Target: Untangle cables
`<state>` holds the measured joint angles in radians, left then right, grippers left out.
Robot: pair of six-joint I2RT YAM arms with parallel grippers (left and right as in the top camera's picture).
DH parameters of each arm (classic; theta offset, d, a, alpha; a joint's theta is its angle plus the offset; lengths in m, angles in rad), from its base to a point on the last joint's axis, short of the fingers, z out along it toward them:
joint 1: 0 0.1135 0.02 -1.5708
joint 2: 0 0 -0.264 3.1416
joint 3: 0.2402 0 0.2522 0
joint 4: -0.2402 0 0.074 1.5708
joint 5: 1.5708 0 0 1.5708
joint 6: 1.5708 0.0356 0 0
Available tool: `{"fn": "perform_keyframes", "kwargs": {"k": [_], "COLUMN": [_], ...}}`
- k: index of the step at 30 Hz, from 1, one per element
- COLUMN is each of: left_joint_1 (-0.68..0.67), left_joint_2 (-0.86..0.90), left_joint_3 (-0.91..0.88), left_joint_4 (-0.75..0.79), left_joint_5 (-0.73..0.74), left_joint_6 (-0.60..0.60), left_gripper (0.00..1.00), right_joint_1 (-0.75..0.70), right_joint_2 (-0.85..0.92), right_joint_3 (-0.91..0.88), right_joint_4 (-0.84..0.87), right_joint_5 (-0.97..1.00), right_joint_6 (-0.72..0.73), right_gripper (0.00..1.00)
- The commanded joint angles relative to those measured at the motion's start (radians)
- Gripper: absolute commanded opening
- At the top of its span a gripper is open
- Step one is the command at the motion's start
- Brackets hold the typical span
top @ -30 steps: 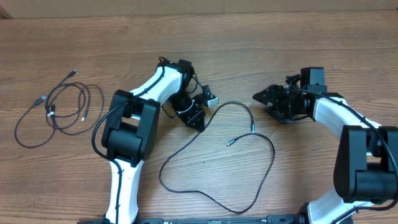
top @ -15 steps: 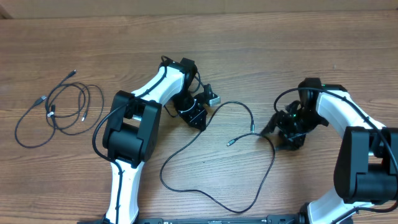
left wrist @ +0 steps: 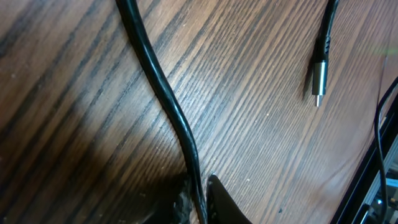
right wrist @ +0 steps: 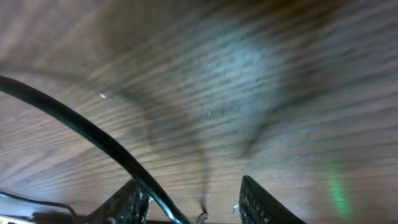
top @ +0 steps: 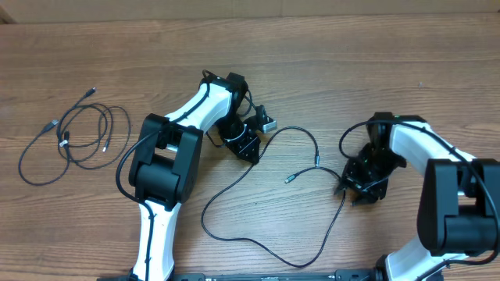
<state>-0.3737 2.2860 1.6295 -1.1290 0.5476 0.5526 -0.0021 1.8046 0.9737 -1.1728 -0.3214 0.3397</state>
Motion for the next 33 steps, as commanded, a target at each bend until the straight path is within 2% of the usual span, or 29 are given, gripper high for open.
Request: {"fn": "perform_keyframes", "kwargs": {"k": [1,2,3,11,20,27,33], "left_joint_1": [0.013,0.013,0.013,0.013,0.013,0.013,0.013], "left_joint_2": [0.081,0.081,0.081,0.081,0.081,0.081,0.081], "left_joint_3": [-0.022,-0.022,-0.022,-0.022,-0.022,-0.022,-0.022], "left_joint_4": [0.072,0.072,0.072,0.073,0.072,0.072,0.073], "left_joint_5": [-0.268,-0.267,-0.267,-0.268,-0.268,-0.269,-0.270], "left_joint_6": [0.000,0.000,0.000,0.000,0.000,0.000,0.000], "left_gripper": [0.15,0.15,0.16,0.16,0.16,0.17,0.18], "right_joint_1": [0.042,0.051,0.064,0.201,0.290,0.290,0.290], "right_joint_2": [-0.021,-0.021,-0.021,-0.021,-0.021,-0.021,-0.020], "right_joint_3": [-0.007,-0.007,-0.007,-0.007,-0.007,-0.007,-0.007], "right_joint_4": [0.032,0.051,0.079,0.335,0.645,0.785,0.822], "right_joint_5": [0.003,0.003,-0.002,-0.164,-0.117,-0.153,-0.151], "right_joint_6": [0.000,0.000,0.000,0.005,0.222,0.215,0.211], "right_gripper": [0.32,0.14,0.04,0.04,0.04,0.04,0.04]}}
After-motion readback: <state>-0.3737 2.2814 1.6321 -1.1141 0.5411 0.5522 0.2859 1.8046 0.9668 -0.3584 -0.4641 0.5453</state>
